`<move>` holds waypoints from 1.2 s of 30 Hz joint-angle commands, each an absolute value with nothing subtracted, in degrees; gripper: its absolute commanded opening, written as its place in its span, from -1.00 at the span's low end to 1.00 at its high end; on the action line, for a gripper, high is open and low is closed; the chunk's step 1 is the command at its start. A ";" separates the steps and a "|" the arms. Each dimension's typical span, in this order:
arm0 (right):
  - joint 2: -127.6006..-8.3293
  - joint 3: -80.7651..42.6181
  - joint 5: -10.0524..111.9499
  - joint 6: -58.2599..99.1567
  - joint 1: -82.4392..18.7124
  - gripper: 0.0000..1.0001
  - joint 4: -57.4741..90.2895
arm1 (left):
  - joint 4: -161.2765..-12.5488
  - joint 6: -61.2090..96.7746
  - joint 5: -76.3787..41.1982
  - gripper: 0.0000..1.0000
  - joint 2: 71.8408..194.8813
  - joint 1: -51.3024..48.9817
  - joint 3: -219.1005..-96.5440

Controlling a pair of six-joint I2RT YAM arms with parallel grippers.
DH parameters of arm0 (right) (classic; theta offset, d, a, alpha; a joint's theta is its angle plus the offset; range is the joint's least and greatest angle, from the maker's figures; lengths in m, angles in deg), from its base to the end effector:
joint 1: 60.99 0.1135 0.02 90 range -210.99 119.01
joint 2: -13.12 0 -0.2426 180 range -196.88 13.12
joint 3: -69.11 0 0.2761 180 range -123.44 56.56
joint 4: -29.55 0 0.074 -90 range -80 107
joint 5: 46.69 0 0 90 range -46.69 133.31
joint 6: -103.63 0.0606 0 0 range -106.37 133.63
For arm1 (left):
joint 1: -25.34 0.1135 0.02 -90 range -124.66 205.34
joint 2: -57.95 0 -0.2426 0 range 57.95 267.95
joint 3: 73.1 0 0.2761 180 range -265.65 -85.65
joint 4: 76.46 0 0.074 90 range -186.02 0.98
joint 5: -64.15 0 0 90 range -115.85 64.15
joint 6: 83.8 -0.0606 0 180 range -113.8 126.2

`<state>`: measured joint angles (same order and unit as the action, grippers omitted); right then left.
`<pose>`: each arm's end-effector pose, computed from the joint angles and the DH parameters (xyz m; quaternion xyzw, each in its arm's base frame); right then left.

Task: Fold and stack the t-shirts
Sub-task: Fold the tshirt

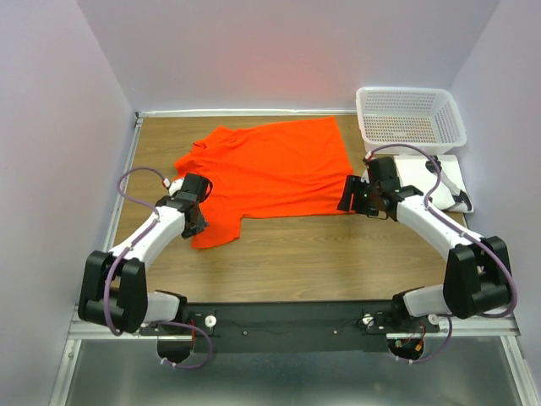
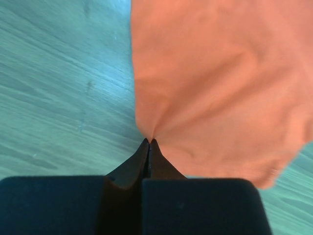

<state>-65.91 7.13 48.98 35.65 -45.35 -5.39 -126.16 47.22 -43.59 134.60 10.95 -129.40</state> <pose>0.3070 0.0922 0.1649 0.0365 0.9438 0.1492 0.2928 0.2640 -0.0487 0.1297 -0.2501 0.9408 0.0549 0.2221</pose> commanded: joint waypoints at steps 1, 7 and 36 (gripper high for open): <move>-68.09 7.87 43.57 37.98 -45.78 0.40 -5.50 | -130.76 46.73 -47.12 -1.00 129.68 10.66 -132.50; -70.82 6.20 38.04 42.36 -45.70 0.33 -5.50 | -130.15 44.26 -43.35 -1.00 126.51 10.66 -132.59; -81.72 4.26 23.44 59.60 -45.87 0.11 -5.94 | -123.56 40.04 -35.34 -1.00 118.16 10.66 -127.49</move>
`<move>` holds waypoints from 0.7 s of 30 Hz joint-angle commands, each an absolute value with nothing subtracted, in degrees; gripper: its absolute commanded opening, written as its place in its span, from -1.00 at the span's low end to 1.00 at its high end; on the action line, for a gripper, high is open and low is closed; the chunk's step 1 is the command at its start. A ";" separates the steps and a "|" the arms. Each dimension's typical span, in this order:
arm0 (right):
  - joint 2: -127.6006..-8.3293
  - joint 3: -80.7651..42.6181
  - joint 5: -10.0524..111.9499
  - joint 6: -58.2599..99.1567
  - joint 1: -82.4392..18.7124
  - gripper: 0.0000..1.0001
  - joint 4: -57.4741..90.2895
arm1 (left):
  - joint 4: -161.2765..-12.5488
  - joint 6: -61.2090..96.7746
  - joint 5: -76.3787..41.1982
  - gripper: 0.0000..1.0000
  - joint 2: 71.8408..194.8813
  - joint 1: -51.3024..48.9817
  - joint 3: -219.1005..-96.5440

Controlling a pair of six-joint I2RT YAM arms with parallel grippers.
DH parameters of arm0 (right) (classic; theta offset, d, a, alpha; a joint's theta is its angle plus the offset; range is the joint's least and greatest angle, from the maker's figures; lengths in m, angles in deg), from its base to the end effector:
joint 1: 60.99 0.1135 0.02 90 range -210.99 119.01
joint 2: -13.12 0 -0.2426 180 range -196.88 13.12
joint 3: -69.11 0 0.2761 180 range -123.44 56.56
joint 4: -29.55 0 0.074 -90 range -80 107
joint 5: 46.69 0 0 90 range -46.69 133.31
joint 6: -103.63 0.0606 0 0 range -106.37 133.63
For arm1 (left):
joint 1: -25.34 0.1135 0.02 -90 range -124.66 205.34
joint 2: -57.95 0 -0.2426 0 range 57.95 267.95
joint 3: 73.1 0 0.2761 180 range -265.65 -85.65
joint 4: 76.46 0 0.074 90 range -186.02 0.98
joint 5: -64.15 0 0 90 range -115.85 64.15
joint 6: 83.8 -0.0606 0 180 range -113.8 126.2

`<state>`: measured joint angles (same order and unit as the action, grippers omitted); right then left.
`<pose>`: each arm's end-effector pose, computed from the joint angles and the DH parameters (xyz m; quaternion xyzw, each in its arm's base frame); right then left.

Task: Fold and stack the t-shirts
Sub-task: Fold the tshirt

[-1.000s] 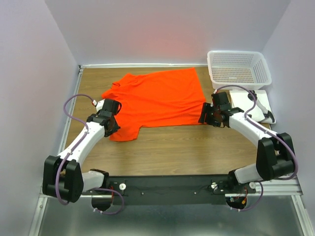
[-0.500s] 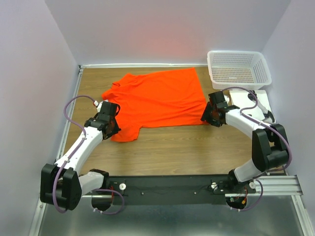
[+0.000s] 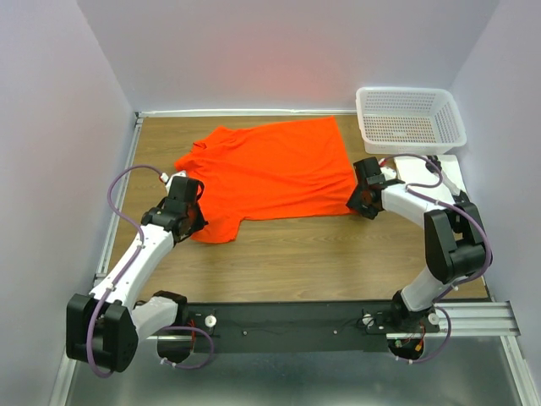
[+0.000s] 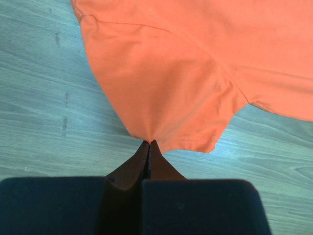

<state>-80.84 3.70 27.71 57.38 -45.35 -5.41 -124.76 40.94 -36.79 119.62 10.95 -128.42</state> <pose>0.3302 0.0755 0.1051 0.2644 0.9280 -0.0023 0.2626 0.2513 -0.0526 0.1876 -0.1960 0.9284 -0.0430 0.3126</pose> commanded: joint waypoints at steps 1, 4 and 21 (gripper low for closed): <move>-81.81 4.35 23.44 59.43 -45.87 0.03 -6.02 | -123.56 39.95 -35.26 -1.00 118.07 10.75 -127.58; -81.81 5.05 23.09 59.16 -46.13 -0.13 -6.02 | -123.38 39.87 -35.08 -1.00 117.98 10.66 -127.49; -84.45 8.57 25.82 59.25 -46.67 -0.70 -5.32 | -123.82 39.95 -35.52 -1.00 116.75 10.66 -127.66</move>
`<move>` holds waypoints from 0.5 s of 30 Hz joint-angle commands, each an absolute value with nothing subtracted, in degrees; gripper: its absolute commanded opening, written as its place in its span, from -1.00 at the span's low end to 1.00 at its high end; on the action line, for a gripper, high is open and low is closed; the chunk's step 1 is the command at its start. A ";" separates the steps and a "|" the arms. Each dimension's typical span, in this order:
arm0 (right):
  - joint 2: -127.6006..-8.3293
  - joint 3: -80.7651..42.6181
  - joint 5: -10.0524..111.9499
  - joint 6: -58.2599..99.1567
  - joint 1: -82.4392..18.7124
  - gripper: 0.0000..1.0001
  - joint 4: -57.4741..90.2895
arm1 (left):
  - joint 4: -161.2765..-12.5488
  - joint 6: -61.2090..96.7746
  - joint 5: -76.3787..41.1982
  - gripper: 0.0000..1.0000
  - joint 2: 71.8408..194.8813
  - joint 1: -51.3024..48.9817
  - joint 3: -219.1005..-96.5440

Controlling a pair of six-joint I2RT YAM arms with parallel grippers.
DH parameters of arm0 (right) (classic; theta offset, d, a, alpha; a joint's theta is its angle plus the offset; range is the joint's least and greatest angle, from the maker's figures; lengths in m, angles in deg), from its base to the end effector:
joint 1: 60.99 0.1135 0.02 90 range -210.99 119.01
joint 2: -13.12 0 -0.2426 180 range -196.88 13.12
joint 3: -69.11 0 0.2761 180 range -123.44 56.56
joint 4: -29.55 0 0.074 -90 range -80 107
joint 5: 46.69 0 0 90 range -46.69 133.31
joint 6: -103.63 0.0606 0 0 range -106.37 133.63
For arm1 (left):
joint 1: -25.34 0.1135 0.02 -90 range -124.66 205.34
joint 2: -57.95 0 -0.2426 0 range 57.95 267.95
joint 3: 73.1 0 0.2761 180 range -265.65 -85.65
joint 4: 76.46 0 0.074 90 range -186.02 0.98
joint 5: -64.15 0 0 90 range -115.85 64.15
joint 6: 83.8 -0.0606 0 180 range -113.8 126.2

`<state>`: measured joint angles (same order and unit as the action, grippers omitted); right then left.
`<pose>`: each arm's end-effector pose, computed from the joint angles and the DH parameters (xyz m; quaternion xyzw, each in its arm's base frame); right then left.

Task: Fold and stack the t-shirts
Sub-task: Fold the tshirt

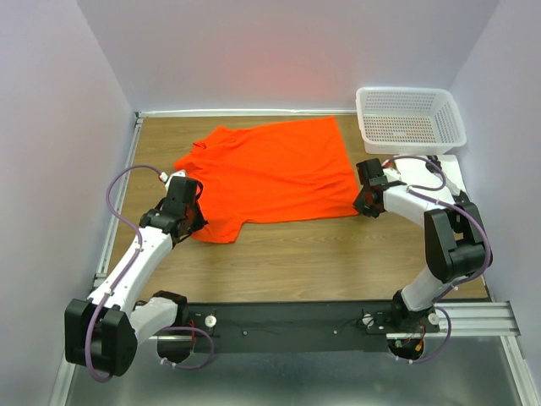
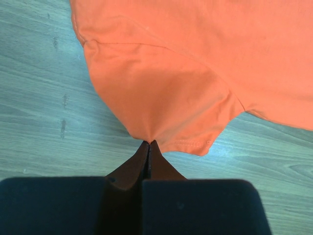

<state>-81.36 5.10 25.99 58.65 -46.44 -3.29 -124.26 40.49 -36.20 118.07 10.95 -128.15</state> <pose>0.3299 0.0670 0.0975 0.2863 0.9190 -0.0138 0.2708 0.2495 -0.0528 0.1929 -0.1914 0.9249 -0.0528 0.3241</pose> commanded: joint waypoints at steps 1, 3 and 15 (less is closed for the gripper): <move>-84.01 8.57 25.90 59.08 -46.66 -0.81 -5.41 | -123.65 40.04 -35.61 -1.00 116.67 10.84 -127.84; -83.30 7.96 26.08 58.37 -46.67 -0.94 -5.41 | -122.77 40.13 -35.61 -1.00 116.67 11.01 -127.84; -80.66 -15.13 28.72 47.57 -46.66 -0.99 -7.16 | -111.86 34.77 -35.43 -1.00 133.62 24.37 -147.06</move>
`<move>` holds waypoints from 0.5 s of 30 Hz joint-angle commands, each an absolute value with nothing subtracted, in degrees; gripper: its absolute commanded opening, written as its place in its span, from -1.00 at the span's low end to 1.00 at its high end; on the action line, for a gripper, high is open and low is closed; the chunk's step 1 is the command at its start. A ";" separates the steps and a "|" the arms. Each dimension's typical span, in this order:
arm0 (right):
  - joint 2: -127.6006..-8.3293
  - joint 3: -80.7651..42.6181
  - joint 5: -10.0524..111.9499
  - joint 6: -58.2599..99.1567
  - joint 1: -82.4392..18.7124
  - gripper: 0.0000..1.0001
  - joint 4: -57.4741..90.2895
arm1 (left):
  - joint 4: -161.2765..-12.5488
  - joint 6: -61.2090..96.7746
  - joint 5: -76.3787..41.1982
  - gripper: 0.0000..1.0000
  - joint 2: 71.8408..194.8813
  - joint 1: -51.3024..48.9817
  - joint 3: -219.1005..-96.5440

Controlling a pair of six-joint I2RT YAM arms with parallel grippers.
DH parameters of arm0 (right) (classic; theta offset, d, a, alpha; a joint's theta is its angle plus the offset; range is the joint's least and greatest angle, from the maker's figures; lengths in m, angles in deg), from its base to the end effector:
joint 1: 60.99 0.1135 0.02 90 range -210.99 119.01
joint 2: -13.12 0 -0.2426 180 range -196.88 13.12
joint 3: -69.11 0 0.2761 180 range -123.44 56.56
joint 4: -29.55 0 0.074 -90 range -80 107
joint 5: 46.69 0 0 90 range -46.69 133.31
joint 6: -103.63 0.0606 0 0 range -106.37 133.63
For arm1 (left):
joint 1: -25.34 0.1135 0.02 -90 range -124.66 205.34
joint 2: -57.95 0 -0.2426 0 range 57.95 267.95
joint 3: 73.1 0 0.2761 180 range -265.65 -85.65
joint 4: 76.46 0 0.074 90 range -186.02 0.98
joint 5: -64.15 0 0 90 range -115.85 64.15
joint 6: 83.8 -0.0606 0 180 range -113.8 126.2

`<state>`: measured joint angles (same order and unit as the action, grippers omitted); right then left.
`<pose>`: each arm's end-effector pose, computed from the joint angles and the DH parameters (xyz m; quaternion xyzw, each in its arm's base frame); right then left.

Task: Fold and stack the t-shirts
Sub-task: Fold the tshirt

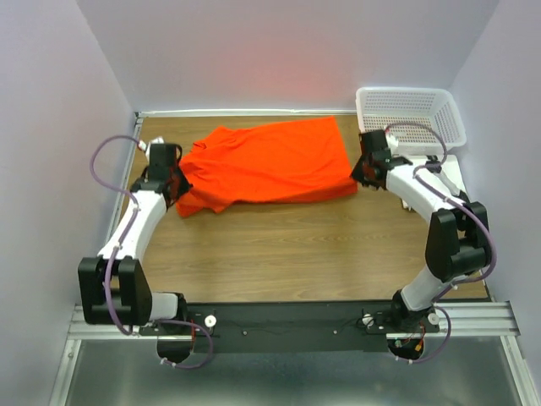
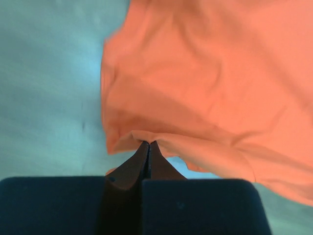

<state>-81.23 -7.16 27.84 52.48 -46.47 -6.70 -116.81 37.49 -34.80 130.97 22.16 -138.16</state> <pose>0.3701 0.0791 0.1622 0.2391 0.9134 0.0218 0.3287 0.3117 -0.0079 0.2073 -0.2532 0.8971 -0.0355 0.3604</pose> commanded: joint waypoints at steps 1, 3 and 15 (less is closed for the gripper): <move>-80.58 -19.68 29.59 46.78 -46.66 -0.99 -7.51 | -112.48 34.77 -35.78 -1.00 135.46 24.89 -152.83; -79.88 -24.45 30.38 44.32 -46.66 -0.99 -8.74 | -114.75 34.85 -37.44 -1.00 137.14 24.90 -158.84; -58.62 -36.35 31.79 27.35 -46.67 -0.99 -11.91 | -119.00 30.37 -52.83 -1.00 120.29 24.90 -187.26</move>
<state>-66.83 -36.56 32.32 34.43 -46.40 -9.61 -119.32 33.25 -44.18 128.63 24.45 -184.89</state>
